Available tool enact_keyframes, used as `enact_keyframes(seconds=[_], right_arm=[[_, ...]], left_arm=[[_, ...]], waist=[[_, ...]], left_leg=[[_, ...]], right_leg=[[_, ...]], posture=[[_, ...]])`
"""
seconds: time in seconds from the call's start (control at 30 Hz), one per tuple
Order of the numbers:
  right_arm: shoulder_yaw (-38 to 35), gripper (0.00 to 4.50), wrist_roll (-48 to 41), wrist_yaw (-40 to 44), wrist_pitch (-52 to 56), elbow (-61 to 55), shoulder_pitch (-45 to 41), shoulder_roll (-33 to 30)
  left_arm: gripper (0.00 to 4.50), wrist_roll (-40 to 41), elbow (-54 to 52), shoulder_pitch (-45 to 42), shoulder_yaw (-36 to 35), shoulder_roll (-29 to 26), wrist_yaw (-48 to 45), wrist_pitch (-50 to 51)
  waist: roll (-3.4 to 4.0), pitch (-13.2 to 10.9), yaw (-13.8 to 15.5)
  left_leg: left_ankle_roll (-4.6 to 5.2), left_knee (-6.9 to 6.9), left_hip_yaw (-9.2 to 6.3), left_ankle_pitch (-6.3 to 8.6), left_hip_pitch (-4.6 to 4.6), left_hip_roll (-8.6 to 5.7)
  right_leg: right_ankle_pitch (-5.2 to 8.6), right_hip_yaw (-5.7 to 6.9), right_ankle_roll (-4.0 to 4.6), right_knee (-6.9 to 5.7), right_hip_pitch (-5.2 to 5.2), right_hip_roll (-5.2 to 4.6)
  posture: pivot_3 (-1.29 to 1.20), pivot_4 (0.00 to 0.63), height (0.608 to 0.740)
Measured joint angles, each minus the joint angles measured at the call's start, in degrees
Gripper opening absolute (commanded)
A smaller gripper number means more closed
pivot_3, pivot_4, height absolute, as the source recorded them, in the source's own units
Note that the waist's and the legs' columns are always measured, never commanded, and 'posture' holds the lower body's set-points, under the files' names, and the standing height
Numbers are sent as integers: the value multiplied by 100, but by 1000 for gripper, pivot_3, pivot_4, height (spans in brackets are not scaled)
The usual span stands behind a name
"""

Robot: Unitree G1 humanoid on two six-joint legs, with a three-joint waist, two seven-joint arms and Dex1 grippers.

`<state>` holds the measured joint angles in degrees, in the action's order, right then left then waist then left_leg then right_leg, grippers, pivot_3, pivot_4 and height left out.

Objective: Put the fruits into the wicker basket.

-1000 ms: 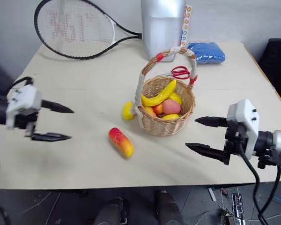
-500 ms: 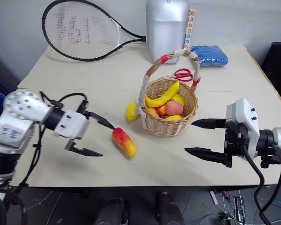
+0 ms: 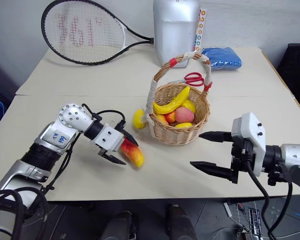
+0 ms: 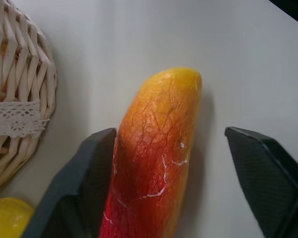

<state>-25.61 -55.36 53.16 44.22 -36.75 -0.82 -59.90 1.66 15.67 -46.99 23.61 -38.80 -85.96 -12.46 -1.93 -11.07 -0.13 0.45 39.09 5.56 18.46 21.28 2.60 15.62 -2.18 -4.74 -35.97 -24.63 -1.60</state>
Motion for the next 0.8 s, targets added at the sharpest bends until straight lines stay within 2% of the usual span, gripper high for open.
enact_keyframes(seconds=[0.13, 0.23, 0.33, 0.4, 0.47, 0.6, 0.67, 0.8], right_arm=[[0, 4500, -3, -33, -16, 2, -21, 0], [0, 4500, -4, -33, -31, 22, -88, 0], [10, 4500, 0, -31, -43, 50, -150, 0], [15, 4500, 10, -31, -47, 91, -208, 0], [15, 4500, 15, -32, -50, 102, -215, 0], [39, 4500, 137, -71, -179, 134, -318, 66], [47, 4500, 169, -198, -235, 239, -479, 206], [58, 4500, 315, -604, -333, 361, -837, 449]], left_arm=[[1627, -39, 120, -42, -2, 13, 1, -62], [1364, -40, 131, -41, -7, 11, 2, -53], [1343, 228, 93, 19, -217, -97, 2, 549], [1343, 457, 130, -15, -603, -295, 53, 1123], [1343, 490, 329, -201, -830, -359, 225, 1304], [1343, 354, 1843, -1565, -1383, 6, 1367, 1827], [1343, 370, 2642, -2391, -1592, 451, 1712, 2063], [1343, 249, 3866, -3222, -1672, 1212, 2175, 1624]], waist=[[0, 0, 0], [0, 0, -1], [0, 0, -17], [0, 0, -25], [0, 0, -12], [-3, -1, 96], [-3, -1, 144], [-2, 0, 142]], left_leg=[[0, 0, 0, 0, -1, 0], [0, 0, 0, 0, -1, 0], [0, 0, 0, 0, 0, 5], [0, 0, -1, 0, 1, 8], [0, 0, -4, 0, 1, 7], [6, 5, -13, 3, 14, -27], [18, 8, -8, 7, 21, -57], [30, 8, 3, 14, 24, -66]], right_leg=[[0, -3, 0, 0, 0, 0], [0, -4, 0, -1, 0, 0], [0, -5, 0, -2, -2, 2], [1, -3, 1, -4, -5, 5], [1, 1, 2, -4, -4, 6], [-8, 30, -13, 6, -3, 6], [-14, 22, -24, 12, -5, -6], [-15, 19, -28, 16, -6, -22]], posture=[[0, 150, 740], [0, 150, 740], [0, 150, 740], [0, 150, 740], [0, 150, 740], [0, 150, 740], [0, 150, 740], [0, 150, 740]])
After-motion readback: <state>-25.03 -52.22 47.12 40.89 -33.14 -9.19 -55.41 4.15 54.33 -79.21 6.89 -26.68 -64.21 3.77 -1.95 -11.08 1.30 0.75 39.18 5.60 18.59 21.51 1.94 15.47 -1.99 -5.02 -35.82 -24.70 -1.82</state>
